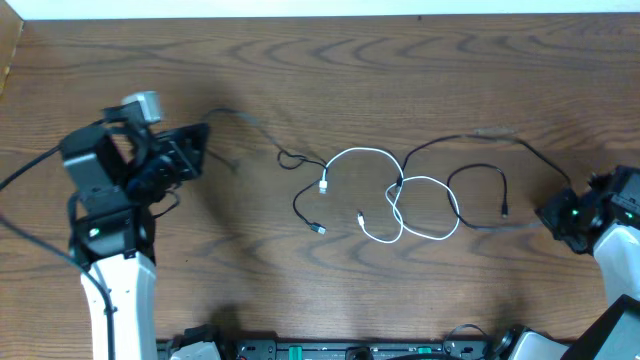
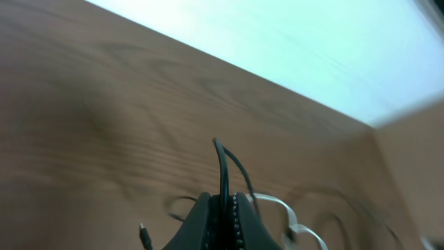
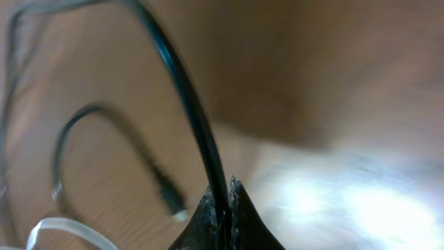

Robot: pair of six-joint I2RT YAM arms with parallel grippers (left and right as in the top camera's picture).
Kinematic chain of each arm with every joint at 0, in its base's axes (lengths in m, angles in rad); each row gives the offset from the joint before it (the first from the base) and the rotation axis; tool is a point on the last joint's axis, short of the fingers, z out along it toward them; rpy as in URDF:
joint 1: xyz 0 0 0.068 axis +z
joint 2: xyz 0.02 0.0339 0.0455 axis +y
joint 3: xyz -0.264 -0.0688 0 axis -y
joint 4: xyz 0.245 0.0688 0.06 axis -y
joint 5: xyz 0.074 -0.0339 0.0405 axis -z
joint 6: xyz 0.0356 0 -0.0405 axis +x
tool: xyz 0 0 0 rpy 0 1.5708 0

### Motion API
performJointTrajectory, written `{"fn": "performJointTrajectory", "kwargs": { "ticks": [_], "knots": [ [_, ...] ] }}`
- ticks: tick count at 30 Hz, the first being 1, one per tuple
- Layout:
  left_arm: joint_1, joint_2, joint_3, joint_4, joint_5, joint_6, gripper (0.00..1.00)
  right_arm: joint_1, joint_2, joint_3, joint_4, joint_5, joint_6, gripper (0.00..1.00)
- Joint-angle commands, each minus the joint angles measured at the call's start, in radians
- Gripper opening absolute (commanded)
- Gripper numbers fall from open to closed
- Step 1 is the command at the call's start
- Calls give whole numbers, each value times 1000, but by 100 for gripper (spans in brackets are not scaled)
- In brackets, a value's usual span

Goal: Untangle cables

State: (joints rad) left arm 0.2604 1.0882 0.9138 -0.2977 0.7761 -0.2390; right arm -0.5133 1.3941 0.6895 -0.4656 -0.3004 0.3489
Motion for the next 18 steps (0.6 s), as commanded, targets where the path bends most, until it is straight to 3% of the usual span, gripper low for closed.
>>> {"fn": "performJointTrajectory", "kwargs": {
  "ticks": [1,10,18],
  "knots": [
    [-86,19,9,12,132,-1,7,52,-1,2,33,-230,-142,1],
    [-357,122,8,22,20,25,8,271,-1,2,116,-420,-312,1],
    [-510,256,8,22,-26,25,8,433,-1,2,162,-433,-359,1]
  ]
}}
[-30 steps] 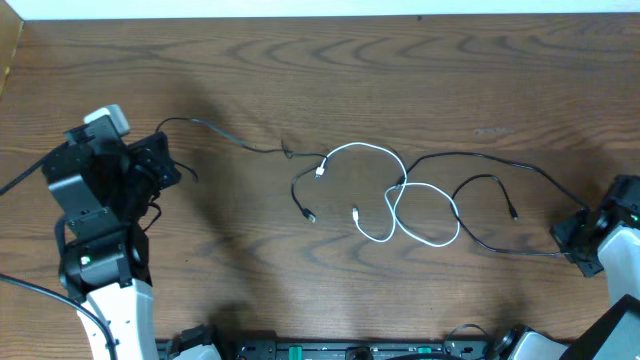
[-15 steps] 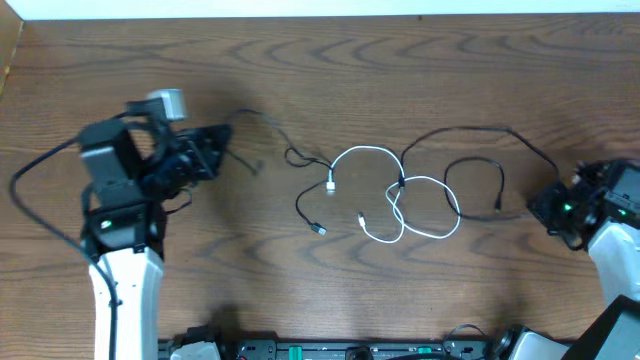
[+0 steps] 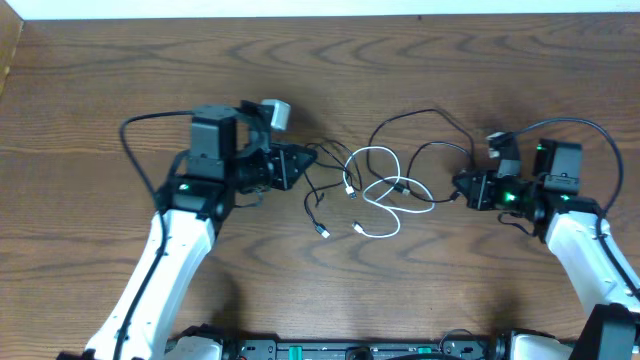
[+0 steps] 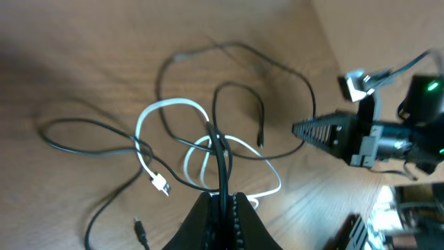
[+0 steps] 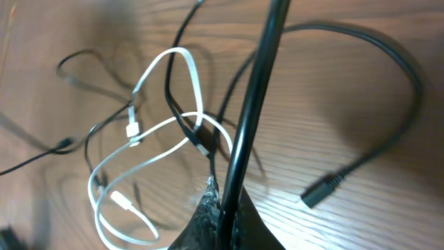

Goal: Untangle cables

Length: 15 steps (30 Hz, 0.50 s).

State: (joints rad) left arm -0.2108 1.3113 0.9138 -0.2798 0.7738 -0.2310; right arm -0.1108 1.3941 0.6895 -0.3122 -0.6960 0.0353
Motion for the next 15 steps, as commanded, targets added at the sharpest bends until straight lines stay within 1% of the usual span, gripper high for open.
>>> {"fn": "performJointTrajectory", "kwargs": {
  "ticks": [1,3,4,5,6,8,11,15],
  "knots": [
    [-62,53,8,4,-27,17,8,48,-1,2,20,-39,-45,1],
    [-100,89,8,5,-35,17,9,71,-1,2,45,-61,-44,1],
    [-112,102,8,5,-41,17,15,77,-1,2,55,-76,-44,1],
    [-125,117,8,5,-50,17,27,82,-1,2,69,-100,-44,1],
    [-140,134,8,5,-58,17,34,86,-1,3,91,-132,-43,1],
    [-163,161,8,5,-61,17,44,86,-2,5,142,-202,-20,1],
    [-187,190,8,5,-61,17,46,86,-10,14,231,-269,56,1],
    [-225,219,8,5,-61,17,46,86,-43,23,435,-270,241,1]
  ]
}}
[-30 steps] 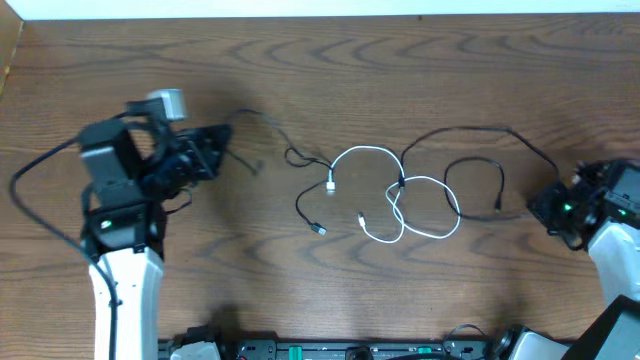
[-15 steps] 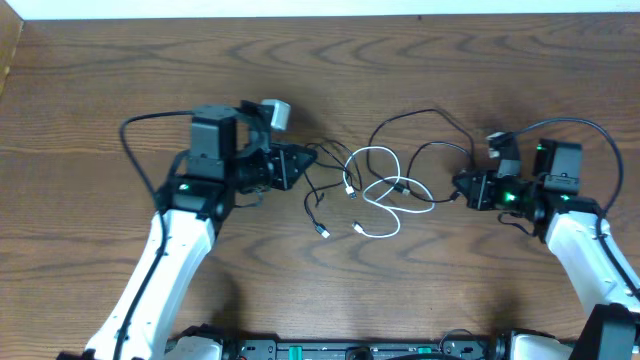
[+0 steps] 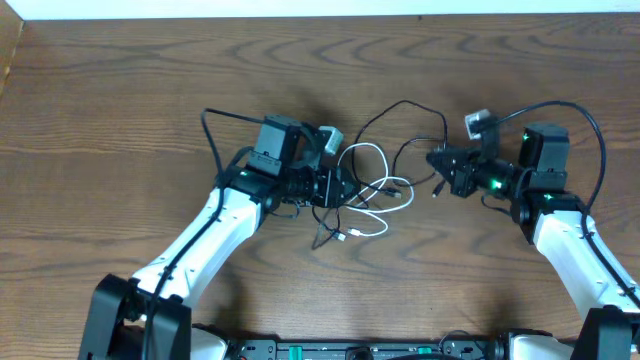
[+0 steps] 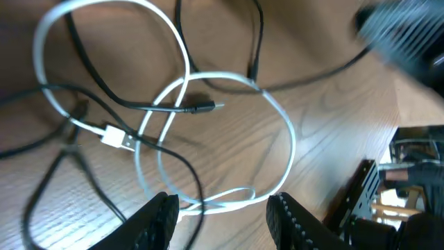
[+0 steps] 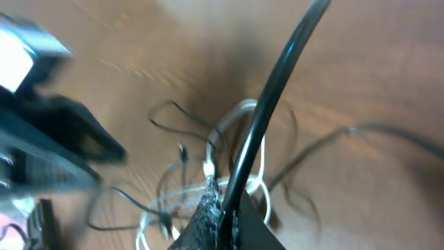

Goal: Untangle cables

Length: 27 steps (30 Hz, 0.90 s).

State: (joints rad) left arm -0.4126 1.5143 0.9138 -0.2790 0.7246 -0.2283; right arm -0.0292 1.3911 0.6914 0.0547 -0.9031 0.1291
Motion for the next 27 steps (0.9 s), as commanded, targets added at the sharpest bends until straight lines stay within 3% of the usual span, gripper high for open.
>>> {"fn": "performJointTrajectory", "kwargs": {
  "ticks": [1,5,9,14,20,27],
  "knots": [
    [-34,23,8,4,-13,14,46,5,-48,21,114,-54,185,1],
    [-77,43,7,-3,-82,14,46,5,-108,29,272,45,347,1],
    [-105,48,6,-7,-161,14,46,4,-183,68,215,164,402,1],
    [-111,48,6,-7,-180,14,46,4,-248,201,-130,319,380,1],
    [-111,48,6,-7,-181,14,46,4,-245,453,-569,539,219,1],
    [-111,48,6,-7,-181,14,46,4,-245,683,-774,771,79,1]
  ]
}}
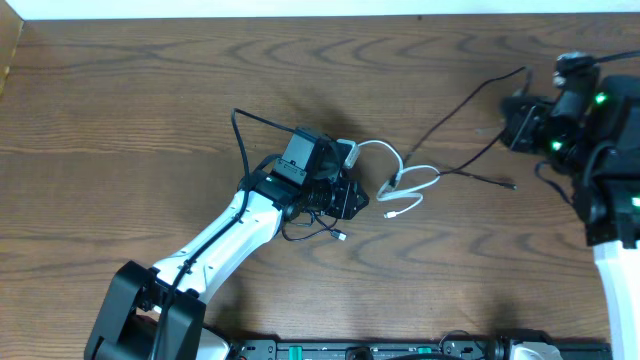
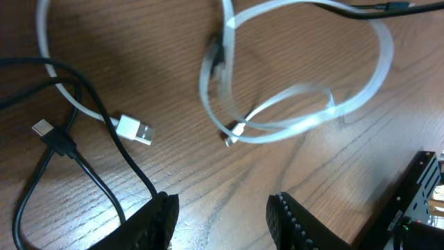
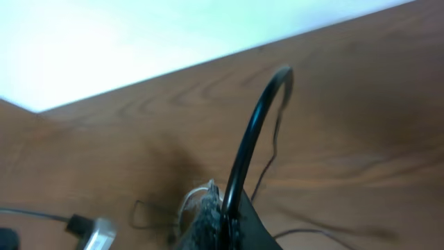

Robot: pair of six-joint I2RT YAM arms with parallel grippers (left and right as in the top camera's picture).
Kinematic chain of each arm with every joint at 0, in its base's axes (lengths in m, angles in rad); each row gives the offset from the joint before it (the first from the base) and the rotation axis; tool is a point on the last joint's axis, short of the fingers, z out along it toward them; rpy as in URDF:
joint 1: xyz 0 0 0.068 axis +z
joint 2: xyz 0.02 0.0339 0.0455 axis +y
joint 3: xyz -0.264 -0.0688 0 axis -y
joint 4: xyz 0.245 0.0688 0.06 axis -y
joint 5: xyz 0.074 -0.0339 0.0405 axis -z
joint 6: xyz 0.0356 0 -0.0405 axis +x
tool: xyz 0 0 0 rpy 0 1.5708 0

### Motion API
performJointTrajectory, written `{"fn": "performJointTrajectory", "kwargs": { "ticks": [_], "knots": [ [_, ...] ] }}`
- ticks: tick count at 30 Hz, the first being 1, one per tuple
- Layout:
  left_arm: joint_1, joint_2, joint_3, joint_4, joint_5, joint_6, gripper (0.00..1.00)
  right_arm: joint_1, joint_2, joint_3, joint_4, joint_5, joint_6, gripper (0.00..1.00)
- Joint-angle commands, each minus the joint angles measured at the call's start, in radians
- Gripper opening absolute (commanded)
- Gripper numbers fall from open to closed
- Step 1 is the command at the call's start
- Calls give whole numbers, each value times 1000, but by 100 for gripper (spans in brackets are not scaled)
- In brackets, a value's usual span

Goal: Untangle cables

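Observation:
A white cable (image 1: 412, 181) lies in loops mid-table, its white USB plug (image 2: 134, 130) close under my left gripper (image 2: 222, 226). That gripper (image 1: 350, 196) is open and low over the tangle, with nothing between its fingers (image 2: 157, 221). A black cable (image 2: 76, 149) with a small plug curls beside it. My right gripper (image 1: 510, 116) is shut on another black cable (image 1: 450, 125), which runs taut from the white loops up to the far right. In the right wrist view that black cable (image 3: 251, 142) rises from the shut gripper (image 3: 225, 221).
A thin black cable end (image 1: 492, 181) lies right of the white loops. More black cable (image 1: 305, 228) is bunched under the left arm. The wooden table (image 1: 120, 110) meets a pale wall at the back edge.
My right gripper, still shut on the black cable, has gone from beside the tangle to the far right back. The cable now runs taut and the white loops lie stretched rightward. The left gripper stays open.
Both grippers were shut on black cable ends at the far left and far right, the cables spread out. Then both were nearer the centre, still shut. Then the left stood open over the tangle. Now the right holds its cable far to the right.

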State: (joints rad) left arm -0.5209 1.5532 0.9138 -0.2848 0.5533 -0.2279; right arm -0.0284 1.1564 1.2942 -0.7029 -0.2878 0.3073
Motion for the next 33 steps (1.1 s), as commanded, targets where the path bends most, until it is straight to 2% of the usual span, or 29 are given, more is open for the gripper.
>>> {"fn": "performJointTrajectory", "kwargs": {
  "ticks": [1,7,13,19,23,26,28,33],
  "knots": [
    [-2,9,6,-2,-10,13,46,3,-10,103,-15,158,-119,1],
    [-2,9,6,-2,-10,13,46,-4,-11,196,51,159,-119,1],
    [-2,9,6,-2,-9,13,46,-15,-13,211,121,148,105,1],
    [-2,9,6,3,-16,14,47,17,22,209,67,-129,126,1],
    [-2,9,6,38,-16,13,56,34,50,209,34,-346,92,1],
    [-2,9,6,70,-16,13,57,45,64,209,38,-456,33,1],
    [-2,9,6,78,-16,13,57,45,66,209,34,-411,5,1],
    [-2,9,6,66,-16,13,57,45,67,209,14,-146,6,1]
  ]
}}
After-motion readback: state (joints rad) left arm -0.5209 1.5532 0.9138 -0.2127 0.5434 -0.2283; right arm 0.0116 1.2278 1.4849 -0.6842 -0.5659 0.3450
